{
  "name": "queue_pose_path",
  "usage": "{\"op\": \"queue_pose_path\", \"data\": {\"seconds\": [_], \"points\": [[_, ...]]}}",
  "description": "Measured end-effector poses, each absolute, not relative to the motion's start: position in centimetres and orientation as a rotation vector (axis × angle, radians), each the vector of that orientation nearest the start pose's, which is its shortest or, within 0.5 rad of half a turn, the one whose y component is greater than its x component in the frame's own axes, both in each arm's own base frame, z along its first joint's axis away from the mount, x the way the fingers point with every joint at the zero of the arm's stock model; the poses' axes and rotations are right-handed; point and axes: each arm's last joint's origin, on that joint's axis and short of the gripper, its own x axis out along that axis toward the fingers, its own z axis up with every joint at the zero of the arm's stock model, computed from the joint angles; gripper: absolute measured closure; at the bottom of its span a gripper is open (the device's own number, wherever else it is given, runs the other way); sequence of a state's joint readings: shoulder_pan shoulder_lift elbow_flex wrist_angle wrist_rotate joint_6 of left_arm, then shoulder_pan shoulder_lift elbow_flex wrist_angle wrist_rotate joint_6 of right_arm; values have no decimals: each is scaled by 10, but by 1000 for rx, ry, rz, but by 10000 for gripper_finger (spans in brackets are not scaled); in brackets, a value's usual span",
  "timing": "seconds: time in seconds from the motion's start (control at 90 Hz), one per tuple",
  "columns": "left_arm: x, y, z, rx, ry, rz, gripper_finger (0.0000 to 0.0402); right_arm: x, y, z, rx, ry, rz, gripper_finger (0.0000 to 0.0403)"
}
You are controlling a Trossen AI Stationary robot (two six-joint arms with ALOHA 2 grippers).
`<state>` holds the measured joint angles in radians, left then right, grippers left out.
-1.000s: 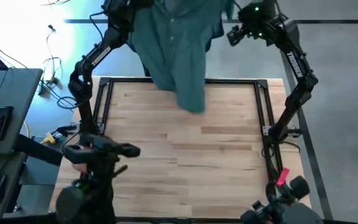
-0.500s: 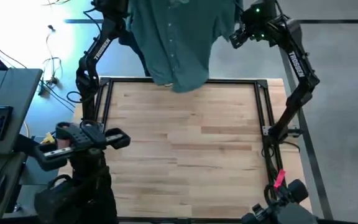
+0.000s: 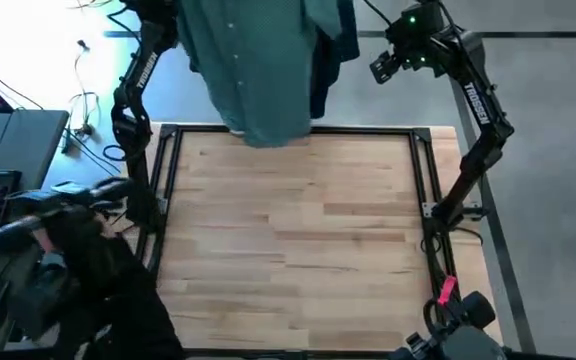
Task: Hang clothes
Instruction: Hang the hangered light blue polo shirt on the hanger rack
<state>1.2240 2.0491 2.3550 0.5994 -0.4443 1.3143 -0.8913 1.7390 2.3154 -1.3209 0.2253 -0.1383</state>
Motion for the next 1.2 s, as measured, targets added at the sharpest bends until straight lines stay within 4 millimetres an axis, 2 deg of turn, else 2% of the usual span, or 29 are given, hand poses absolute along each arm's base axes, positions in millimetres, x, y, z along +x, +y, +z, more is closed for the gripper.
{"op": "queue_pose_path", "data": {"seconds": [0.111,0.2,0.367,0.567,0.644,0.722,0.8,1.022,1.2], "points": [[119,397,544,1281,188,1981,347,189,-243,482,145,804,-984,209],[124,399,542,1282,197,1923,347,189,-243,482,148,800,-966,209],[153,399,533,1204,185,1726,347,190,-242,482,129,809,-952,209],[197,388,524,1100,172,1536,348,190,-242,482,135,809,-934,209],[211,385,516,1040,240,1489,354,190,-241,481,145,810,-911,209],[225,385,504,1014,365,1431,387,190,-241,481,150,818,-904,209],[240,381,496,994,415,1383,388,190,-241,479,154,824,-902,209],[261,359,501,996,416,1351,388,192,-242,476,166,840,-883,208],[262,353,514,1133,329,1427,390,195,-241,474,173,842,-857,208]]}}
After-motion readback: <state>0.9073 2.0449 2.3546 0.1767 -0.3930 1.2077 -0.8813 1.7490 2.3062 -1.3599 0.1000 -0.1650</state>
